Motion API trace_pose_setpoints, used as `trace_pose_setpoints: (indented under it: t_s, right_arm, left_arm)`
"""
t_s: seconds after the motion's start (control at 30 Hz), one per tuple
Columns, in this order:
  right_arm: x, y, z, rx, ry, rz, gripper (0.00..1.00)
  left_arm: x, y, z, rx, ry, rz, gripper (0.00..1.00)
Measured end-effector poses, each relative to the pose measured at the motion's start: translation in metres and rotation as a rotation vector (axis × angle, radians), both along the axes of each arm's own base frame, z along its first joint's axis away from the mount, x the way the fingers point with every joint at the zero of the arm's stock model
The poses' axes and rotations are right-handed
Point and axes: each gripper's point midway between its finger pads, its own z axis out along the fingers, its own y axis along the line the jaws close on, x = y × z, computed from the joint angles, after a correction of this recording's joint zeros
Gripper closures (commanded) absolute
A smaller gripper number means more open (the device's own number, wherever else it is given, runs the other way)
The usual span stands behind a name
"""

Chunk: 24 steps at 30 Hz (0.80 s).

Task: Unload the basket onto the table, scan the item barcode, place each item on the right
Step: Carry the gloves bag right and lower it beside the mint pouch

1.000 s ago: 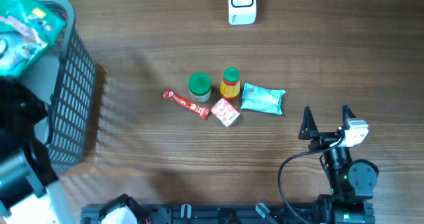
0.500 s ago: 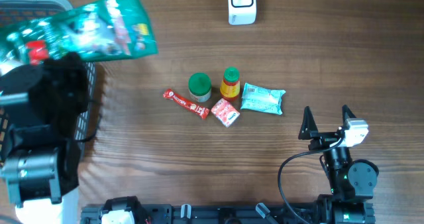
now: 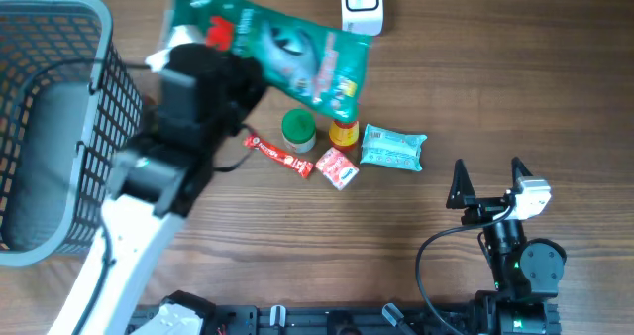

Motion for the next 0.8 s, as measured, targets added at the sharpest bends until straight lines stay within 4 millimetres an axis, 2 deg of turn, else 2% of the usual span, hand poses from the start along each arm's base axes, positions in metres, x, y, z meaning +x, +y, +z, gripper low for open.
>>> trace_pose_setpoints:
  t_s: [0.27,0.43,0.57,0.63,0.67,0.8]
  right_arm:
    - [0.000,0.000,0.000,0.000,0.000,0.000,0.00]
    - [0.000,0.000,0.000,0.000,0.000,0.000,0.00]
    - [0.000,0.000,0.000,0.000,0.000,0.000,0.00]
    - [0.000,0.000,0.000,0.000,0.000,0.000,0.00]
    - [0.000,0.000,0.000,0.000,0.000,0.000,0.00]
    - [0.000,0.000,0.000,0.000,0.000,0.000,0.00]
  left_arm:
    - [0.018,-0.085,-0.028,0.030,-0.027,-0.186,0.96]
    - [0.026,-0.136,-0.056,0.050,-0.044,-0.280,0.96]
    - [0.027,-0.168,-0.086,0.069,-0.024,-0.335,0.96]
    - [0.027,-0.176,-0.093,0.073,-0.020,-0.349,0.96]
    - [0.025,-0.186,-0.106,0.081,-0.007,-0.368,0.96]
    - [0.020,-0.206,-0.119,0.082,-0.008,-0.403,0.96]
